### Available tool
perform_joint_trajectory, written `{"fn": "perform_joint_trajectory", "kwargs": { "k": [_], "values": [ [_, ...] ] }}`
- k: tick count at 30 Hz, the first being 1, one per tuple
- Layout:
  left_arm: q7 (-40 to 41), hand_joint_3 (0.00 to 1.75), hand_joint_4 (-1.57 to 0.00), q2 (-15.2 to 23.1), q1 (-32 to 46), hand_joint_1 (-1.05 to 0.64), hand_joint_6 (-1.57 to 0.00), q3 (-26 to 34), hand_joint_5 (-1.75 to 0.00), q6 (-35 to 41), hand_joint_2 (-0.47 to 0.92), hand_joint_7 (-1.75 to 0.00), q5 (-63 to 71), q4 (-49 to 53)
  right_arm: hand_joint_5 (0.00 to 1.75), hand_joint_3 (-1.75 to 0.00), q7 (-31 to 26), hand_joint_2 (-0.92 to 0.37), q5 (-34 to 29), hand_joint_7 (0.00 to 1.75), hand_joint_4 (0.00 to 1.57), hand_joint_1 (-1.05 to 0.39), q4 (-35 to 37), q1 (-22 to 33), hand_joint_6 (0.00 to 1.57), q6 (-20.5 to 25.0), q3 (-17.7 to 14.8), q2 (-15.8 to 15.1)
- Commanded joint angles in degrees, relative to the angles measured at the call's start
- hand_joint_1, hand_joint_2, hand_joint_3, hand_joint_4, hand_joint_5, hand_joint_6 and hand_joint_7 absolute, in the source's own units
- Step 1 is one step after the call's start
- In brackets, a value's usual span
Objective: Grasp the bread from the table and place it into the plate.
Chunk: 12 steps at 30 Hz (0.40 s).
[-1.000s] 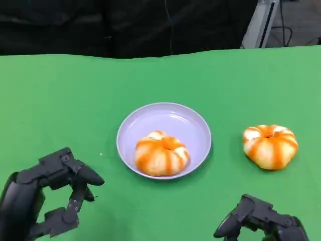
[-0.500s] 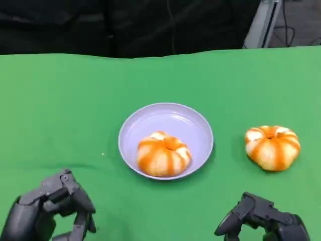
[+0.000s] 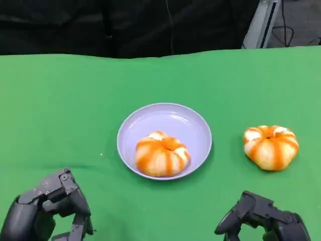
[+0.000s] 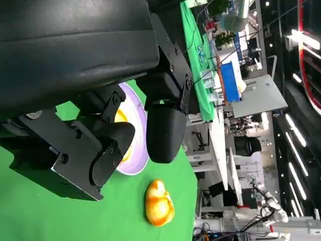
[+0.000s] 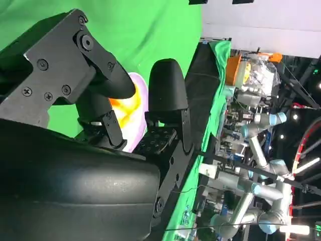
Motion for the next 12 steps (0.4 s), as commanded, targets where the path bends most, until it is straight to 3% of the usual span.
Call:
{"fn": "perform_joint_trajectory", "kwargs": {
  "k": [1, 12],
  "values": [
    [0.06, 1.4, -0.91, 0.09, 0.57, 0.06, -0.75, 0.56, -1.75, 0.72, 0.42, -1.71, 0.67, -0.85, 1.65, -1.4, -0.18, -0.36, 0.26, 1.34, 0.79, 0.02, -0.76, 0.46, 0.83, -0.18, -0.54, -0.54],
    [-0.24, 1.32, -0.9, -0.39, 0.95, 0.04, -0.74, 0.65, -1.75, 0.34, 0.46, -1.7, 1.44, -0.86, 1.62, -1.41, -0.03, -0.35, 0.55, 1.34, 0.8, 0.02, -0.68, 0.57, 0.83, -0.65, -1.04, -0.62]
  ]
}}
